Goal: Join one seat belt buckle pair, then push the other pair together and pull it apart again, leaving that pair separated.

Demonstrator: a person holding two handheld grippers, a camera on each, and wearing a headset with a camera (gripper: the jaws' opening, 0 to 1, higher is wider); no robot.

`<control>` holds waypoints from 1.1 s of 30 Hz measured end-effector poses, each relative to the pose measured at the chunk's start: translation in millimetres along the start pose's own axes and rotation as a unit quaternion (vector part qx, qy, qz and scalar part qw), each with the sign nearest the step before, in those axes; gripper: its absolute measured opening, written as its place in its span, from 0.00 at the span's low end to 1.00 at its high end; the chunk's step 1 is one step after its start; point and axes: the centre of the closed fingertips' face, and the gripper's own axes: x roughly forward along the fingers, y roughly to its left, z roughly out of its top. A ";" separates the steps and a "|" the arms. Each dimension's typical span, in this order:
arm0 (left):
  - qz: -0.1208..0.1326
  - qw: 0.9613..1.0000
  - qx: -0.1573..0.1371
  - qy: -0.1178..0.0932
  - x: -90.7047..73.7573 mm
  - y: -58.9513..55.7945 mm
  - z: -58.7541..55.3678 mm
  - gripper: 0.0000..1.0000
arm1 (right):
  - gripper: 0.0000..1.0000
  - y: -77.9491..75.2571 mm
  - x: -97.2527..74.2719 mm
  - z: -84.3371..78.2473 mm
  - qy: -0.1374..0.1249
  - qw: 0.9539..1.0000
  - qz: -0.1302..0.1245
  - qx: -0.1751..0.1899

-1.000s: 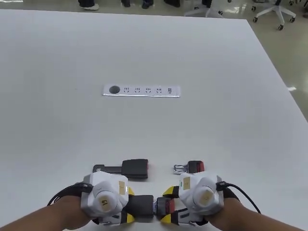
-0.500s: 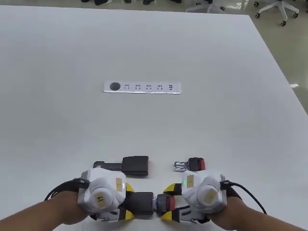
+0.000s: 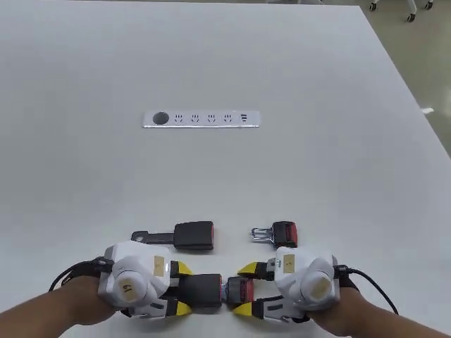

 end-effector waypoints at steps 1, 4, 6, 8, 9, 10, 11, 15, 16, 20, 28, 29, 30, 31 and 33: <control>-0.001 1.000 0.000 -0.001 -0.2 0.3 0.0 0.31 | 0.31 0.7 -0.1 1.6 -0.002 1.000 0.000 0.002; -0.004 1.000 0.002 -0.003 -0.2 0.0 -0.8 0.31 | 0.31 1.0 -0.6 2.6 -0.007 1.000 0.000 0.002; -0.005 1.000 0.000 -0.005 -0.4 -0.3 -0.6 0.31 | 0.31 0.9 -0.8 2.4 -0.011 1.000 -0.001 0.003; -0.006 1.000 -0.001 -0.008 -0.7 -0.6 -0.6 0.31 | 0.31 0.5 -1.2 1.9 -0.017 1.000 -0.001 0.007; -0.007 1.000 -0.002 -0.008 -0.9 -0.6 -0.8 0.31 | 0.31 0.5 -1.1 1.9 -0.019 1.000 -0.001 0.008; -0.008 1.000 -0.001 -0.009 -0.9 -0.5 -1.2 0.31 | 0.31 0.4 -1.2 2.0 -0.021 1.000 0.000 0.009; -0.008 1.000 -0.002 -0.010 -0.9 -0.5 -1.5 0.31 | 0.31 0.5 -1.2 2.2 -0.023 1.000 0.001 0.010; -0.013 1.000 -0.002 -0.016 -1.8 -1.8 -0.5 0.30 | 0.31 1.3 -1.4 3.4 -0.028 1.000 0.004 0.010; -0.015 1.000 -0.001 -0.017 -1.8 -1.9 -0.8 0.30 | 0.31 1.4 -1.6 3.5 -0.029 1.000 0.004 0.010; -0.019 1.000 -0.002 -0.023 -2.0 -2.4 -1.5 0.30 | 0.30 1.6 -1.5 3.0 -0.032 0.999 0.005 0.008; -0.022 0.999 0.001 -0.027 -2.0 -4.0 -1.0 0.30 | 0.30 2.1 -1.7 1.4 -0.043 0.999 0.007 0.010; -0.022 0.999 0.000 -0.027 -2.2 -4.3 -0.8 0.30 | 0.30 1.8 -1.5 0.8 -0.044 0.999 0.008 0.011; -0.023 0.999 0.000 -0.027 -2.2 -4.4 -0.6 0.30 | 0.30 1.8 -1.5 0.5 -0.045 0.999 0.008 0.011; -0.023 0.999 0.000 -0.027 -2.4 -4.7 -0.4 0.30 | 0.30 1.9 -1.4 0.6 -0.045 0.999 0.007 0.010; -0.023 0.999 -0.001 -0.028 -2.1 -4.4 -1.4 0.30 | 0.30 1.9 -1.4 0.4 -0.045 0.999 0.007 0.010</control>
